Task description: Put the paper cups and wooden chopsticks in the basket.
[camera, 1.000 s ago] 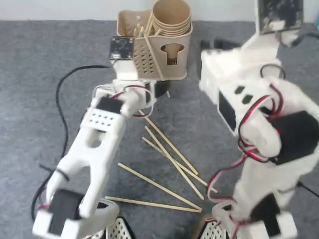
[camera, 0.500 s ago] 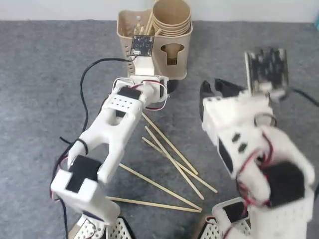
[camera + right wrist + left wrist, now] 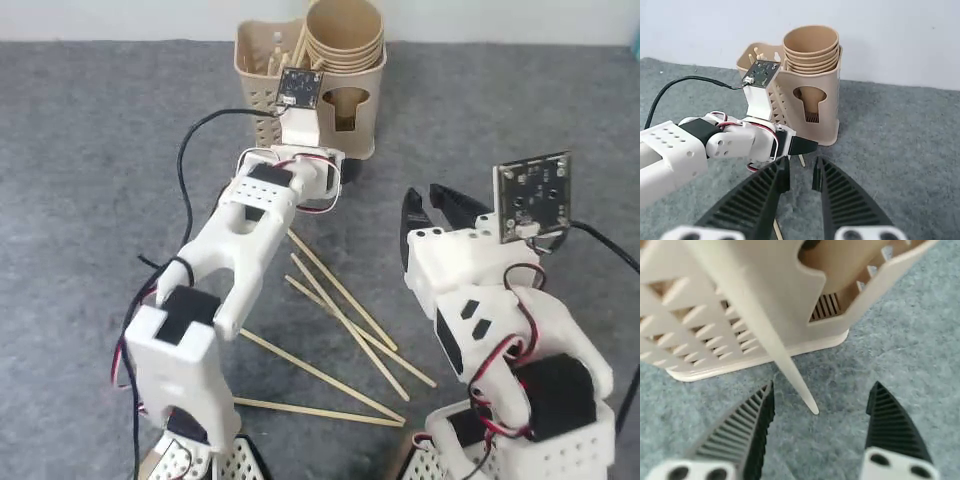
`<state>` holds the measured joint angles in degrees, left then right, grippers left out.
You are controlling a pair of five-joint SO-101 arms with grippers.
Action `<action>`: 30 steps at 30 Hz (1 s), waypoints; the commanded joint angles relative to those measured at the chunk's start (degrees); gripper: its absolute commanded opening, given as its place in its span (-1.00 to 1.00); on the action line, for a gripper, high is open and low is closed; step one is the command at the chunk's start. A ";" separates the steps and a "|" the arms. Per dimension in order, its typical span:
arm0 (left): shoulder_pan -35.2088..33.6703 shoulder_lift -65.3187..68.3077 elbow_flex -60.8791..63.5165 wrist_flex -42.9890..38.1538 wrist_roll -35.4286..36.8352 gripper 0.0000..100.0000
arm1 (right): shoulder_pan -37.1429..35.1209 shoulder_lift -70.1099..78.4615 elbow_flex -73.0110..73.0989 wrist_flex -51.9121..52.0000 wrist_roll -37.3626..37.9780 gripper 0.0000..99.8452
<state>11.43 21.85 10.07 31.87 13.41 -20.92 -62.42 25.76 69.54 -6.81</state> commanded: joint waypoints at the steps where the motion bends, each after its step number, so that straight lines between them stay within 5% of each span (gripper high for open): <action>1: 0.18 -0.18 -3.82 -1.32 -0.62 -0.55 | 0.48 -0.84 -0.09 -1.19 0.79 -0.82; 6: 0.62 -0.09 -4.18 -1.32 -0.53 -1.00 | 0.48 -0.84 -0.09 -1.45 0.70 -0.82; 13: 5.27 -7.82 -1.19 12.13 -0.44 -0.97 | 0.48 -0.75 0.00 -1.10 0.62 -0.82; 22: 6.68 -27.60 11.56 12.92 -0.62 -0.97 | 0.22 -0.84 3.43 -2.59 0.53 -0.82; 30: -1.58 -45.19 11.38 12.48 -6.15 -0.97 | 0.04 -0.84 11.43 -3.82 0.53 -0.82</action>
<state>12.48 -15.25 23.25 44.09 9.89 -20.84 -62.24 36.40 67.25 -6.81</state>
